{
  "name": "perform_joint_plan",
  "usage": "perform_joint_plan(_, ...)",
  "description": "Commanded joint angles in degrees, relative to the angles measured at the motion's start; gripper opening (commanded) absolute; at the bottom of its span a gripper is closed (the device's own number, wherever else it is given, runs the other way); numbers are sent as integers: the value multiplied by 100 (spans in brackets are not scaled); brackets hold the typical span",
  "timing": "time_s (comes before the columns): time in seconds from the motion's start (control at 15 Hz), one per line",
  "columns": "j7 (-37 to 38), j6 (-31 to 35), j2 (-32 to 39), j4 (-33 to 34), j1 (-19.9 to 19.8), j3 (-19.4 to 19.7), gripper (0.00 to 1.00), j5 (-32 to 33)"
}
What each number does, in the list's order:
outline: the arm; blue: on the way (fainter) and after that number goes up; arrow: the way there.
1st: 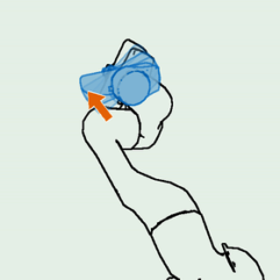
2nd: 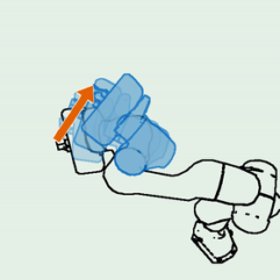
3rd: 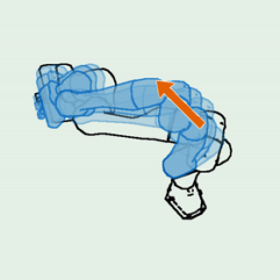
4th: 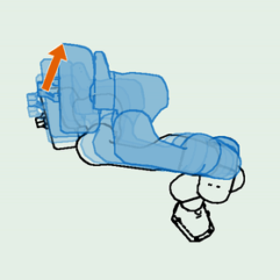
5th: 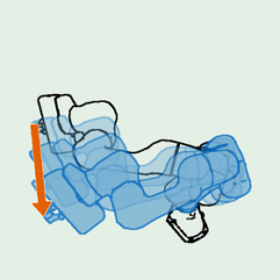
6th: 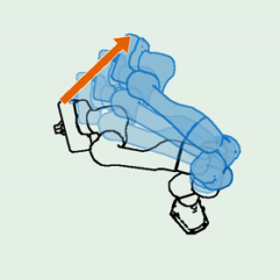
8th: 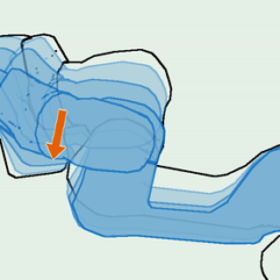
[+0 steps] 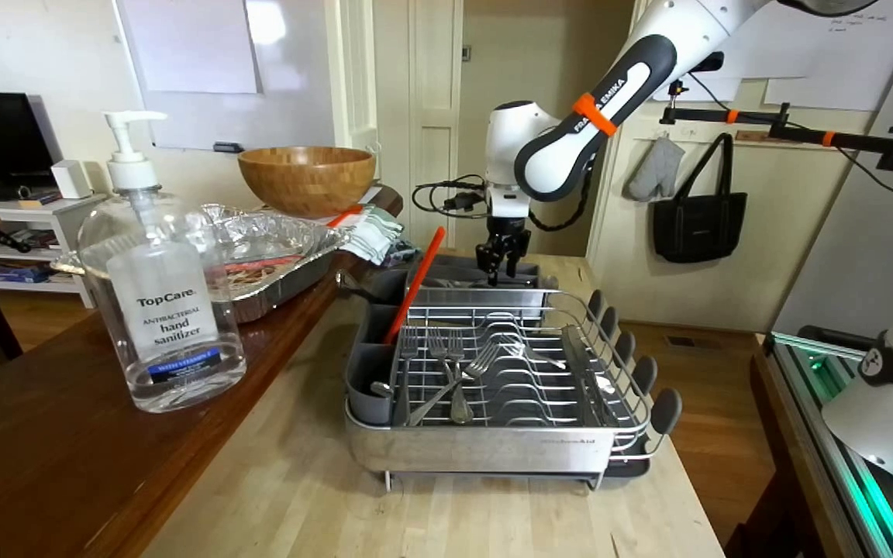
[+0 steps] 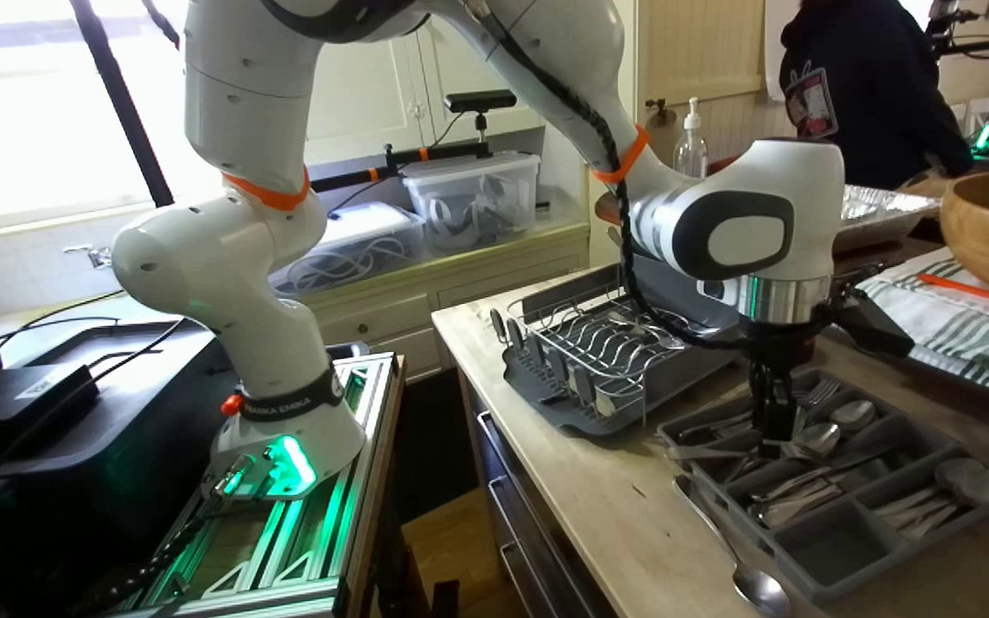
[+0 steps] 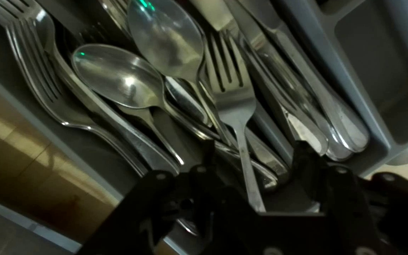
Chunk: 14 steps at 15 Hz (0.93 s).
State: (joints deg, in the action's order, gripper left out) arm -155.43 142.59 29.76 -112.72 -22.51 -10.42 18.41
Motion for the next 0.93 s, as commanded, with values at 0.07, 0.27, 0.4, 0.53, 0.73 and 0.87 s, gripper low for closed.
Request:
perform_joint_plan(0.07,-223,92,-38,-109,467,503,57,-320)
perform_joint_plan(0.27,-236,89,22,-69,565,638,52,-379)
perform_joint_plan(0.4,-247,74,51,-38,612,694,51,-382)
perform_joint_plan(0.53,-251,60,85,3,653,731,50,-366)
perform_joint_plan(0.73,-262,47,114,2,703,754,47,-333)
perform_joint_plan(0.87,-260,43,132,9,728,750,46,-318)
